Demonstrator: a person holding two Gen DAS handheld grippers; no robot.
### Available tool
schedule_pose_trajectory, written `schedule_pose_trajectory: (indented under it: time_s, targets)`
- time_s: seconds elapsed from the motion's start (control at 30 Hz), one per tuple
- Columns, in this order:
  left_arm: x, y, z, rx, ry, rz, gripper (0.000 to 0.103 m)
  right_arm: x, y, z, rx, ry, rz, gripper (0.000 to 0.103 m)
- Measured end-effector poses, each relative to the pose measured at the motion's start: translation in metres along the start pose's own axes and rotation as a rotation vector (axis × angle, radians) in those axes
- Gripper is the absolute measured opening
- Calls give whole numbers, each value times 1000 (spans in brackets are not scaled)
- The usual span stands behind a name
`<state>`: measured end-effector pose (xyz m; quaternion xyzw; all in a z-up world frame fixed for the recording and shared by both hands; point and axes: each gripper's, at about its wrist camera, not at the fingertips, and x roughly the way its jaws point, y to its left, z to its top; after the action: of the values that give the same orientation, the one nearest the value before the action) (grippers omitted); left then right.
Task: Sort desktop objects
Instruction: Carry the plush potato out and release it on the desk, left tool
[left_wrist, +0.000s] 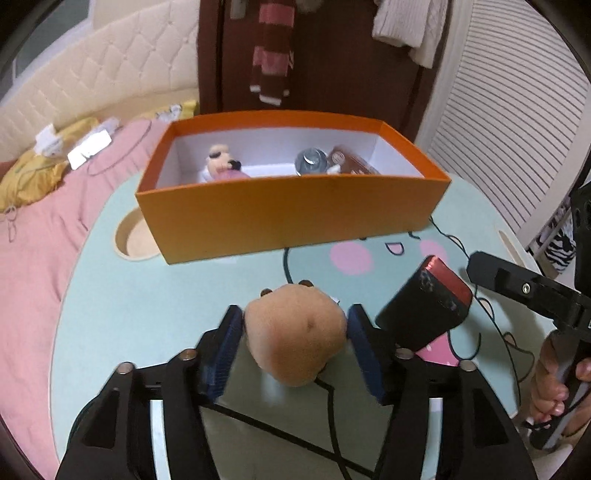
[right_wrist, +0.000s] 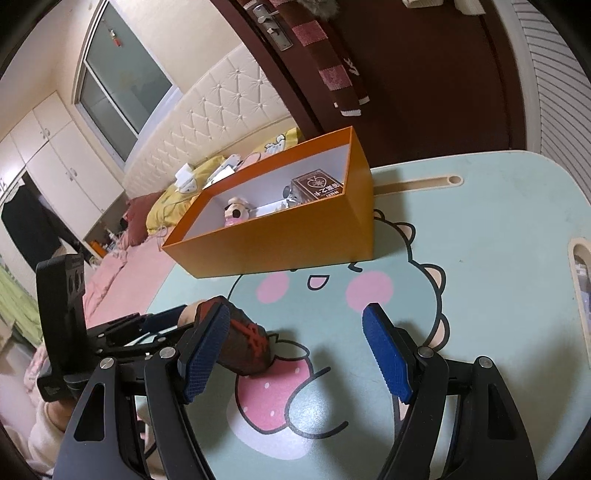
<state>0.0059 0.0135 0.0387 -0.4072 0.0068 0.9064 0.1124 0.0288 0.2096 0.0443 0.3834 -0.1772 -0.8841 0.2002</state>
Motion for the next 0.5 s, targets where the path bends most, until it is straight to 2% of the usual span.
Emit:
schedule_pose_trajectory:
  time_s: [0.1,0.17,0.37,0.5]
  targets:
    - [-7,3,-5,-2,-76,13,80,2,1,1,-3,29,6,75]
    - [-10,6,-8,-19,-109,9,86,-2,5,5,-22,17,3,75]
    - [-18,17,-18,-71,-209,-1,89,-12,29,43,-130,9,4,75]
    - [-13,19,-19,-78,-182,-12,90,16,50,92,-237,134,12,75]
